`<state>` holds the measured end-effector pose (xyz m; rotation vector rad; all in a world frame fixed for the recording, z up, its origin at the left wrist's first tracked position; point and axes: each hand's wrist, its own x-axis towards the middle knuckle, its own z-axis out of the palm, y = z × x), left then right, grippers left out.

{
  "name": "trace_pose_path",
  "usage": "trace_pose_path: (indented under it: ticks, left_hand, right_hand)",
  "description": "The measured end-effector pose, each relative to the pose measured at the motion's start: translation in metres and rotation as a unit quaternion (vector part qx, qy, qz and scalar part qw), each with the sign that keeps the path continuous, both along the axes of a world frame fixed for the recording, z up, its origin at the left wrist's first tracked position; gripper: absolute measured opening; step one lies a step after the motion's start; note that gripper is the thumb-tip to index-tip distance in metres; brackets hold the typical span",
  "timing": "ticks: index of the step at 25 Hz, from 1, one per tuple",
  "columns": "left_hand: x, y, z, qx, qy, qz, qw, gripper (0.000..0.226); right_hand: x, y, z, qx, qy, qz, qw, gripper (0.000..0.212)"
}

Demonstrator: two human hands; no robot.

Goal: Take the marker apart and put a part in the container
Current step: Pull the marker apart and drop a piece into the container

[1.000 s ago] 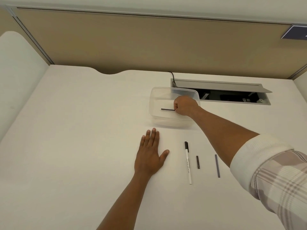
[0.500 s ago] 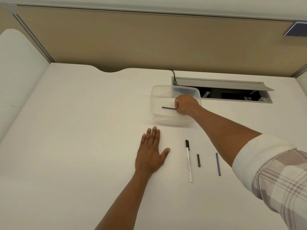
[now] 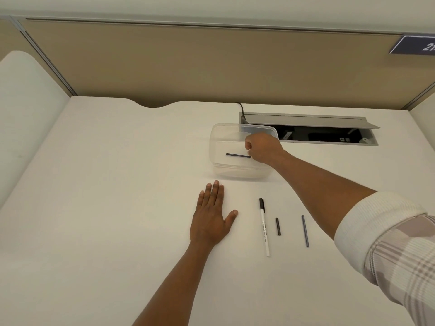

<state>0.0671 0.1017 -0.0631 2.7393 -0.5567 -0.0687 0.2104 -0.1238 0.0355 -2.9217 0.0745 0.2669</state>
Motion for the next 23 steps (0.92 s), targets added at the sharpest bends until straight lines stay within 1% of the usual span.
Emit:
trace_pose_path:
  ticks: [3,6,9,12,14,17,20,23]
  left_hand:
    - [-0.001,0.0,0.001,0.002,0.005,-0.002,1.0,0.081]
    - [-0.001,0.003,0.0,0.001,0.006,-0.005,1.0,0.081]
    - [0.0,0.003,0.0,-0.002,0.011,-0.011,1.0,0.08]
    - [-0.005,0.003,0.0,-0.008,0.019,-0.006,1.0,0.077]
    - [-0.012,0.005,0.0,-0.006,0.02,-0.006,1.0,0.076]
    - [-0.022,0.007,0.002,0.002,0.023,-0.01,1.0,0.074]
    - [-0.036,0.008,0.005,0.0,0.031,-0.006,1.0,0.074]
    - [-0.052,0.01,0.005,0.001,0.032,-0.004,0.999,0.073]
  right_hand:
    - [-0.007,-0.001,0.007,0.029,-0.061,-0.018,0.998,0.012]
    - [-0.02,-0.003,0.02,0.048,-0.14,-0.013,0.989,0.019]
    - [-0.039,-0.006,0.034,0.069,-0.196,-0.014,0.978,0.023]
    - [-0.06,-0.013,0.047,0.075,-0.232,-0.02,0.97,0.021]
    - [-0.077,-0.019,0.053,0.081,-0.24,-0.026,0.967,0.018]
    - [-0.107,-0.03,0.051,0.098,-0.226,-0.043,0.968,0.016]
    - [-0.146,-0.037,0.037,0.121,-0.202,-0.05,0.971,0.023]
    - [-0.187,-0.04,0.016,0.121,-0.181,-0.054,0.975,0.028]
